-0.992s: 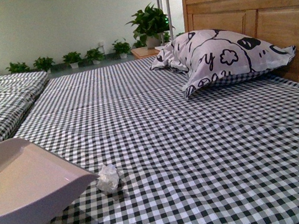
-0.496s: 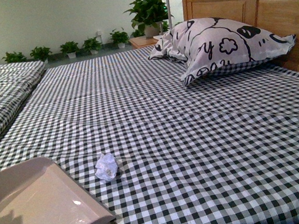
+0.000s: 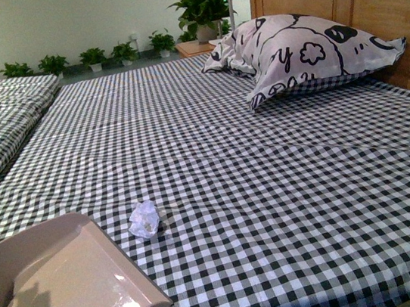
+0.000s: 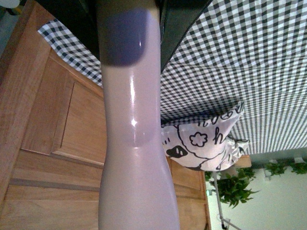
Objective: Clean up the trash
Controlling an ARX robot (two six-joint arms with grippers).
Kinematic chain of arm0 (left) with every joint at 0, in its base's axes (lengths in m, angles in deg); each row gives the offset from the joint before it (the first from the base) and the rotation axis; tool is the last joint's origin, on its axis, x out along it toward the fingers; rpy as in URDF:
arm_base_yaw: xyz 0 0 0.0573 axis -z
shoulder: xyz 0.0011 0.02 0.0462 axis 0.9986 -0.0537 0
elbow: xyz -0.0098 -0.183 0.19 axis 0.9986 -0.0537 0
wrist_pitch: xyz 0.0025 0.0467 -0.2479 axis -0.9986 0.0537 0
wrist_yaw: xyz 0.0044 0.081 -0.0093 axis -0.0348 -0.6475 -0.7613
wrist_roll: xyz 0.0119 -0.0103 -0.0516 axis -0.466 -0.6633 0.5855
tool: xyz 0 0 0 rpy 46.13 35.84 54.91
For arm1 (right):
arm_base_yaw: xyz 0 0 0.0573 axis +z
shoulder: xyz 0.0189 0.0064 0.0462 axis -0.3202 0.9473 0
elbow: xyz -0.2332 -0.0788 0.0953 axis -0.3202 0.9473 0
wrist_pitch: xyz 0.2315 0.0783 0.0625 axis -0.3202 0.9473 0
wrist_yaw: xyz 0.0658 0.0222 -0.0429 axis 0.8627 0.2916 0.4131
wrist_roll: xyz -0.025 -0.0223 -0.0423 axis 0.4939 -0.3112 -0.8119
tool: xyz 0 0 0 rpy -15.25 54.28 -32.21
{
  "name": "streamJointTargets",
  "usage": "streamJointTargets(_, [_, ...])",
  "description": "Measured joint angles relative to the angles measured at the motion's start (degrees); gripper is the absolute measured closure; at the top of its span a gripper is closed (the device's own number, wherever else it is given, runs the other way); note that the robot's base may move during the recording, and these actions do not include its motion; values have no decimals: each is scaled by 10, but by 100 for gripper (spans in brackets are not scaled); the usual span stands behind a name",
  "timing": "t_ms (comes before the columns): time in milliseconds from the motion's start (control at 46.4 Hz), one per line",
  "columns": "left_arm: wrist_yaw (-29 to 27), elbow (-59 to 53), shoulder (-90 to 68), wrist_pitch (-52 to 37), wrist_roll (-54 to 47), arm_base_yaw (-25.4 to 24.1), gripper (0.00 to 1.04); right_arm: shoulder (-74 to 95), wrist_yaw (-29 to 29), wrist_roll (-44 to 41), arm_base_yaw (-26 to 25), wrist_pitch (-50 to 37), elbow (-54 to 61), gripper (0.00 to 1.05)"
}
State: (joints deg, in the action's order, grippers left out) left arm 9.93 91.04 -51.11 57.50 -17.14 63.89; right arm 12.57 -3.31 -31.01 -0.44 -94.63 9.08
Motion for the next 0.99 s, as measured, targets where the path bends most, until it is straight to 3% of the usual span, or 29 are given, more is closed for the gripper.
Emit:
streamJointTargets(280, [-5,0,-2,0,-4,0,77,0,0,0,0,0,0,86])
streamJointTargets(410, [-6,0,-2,0,-5,0,77,89,159,20,-44,214,-105,86])
streamJointTargets(475, [-6,0,-3,0,-5,0,77,186,205,9,-48,192,-147,86])
streamJointTargets(690, [-7,0,-3,0,-6,0,77,474,238,-45,-16,97,-295,86])
streamJointTargets(992, [-7,0,-4,0,-7,0,77,709,242,-59,51,134,-489,86])
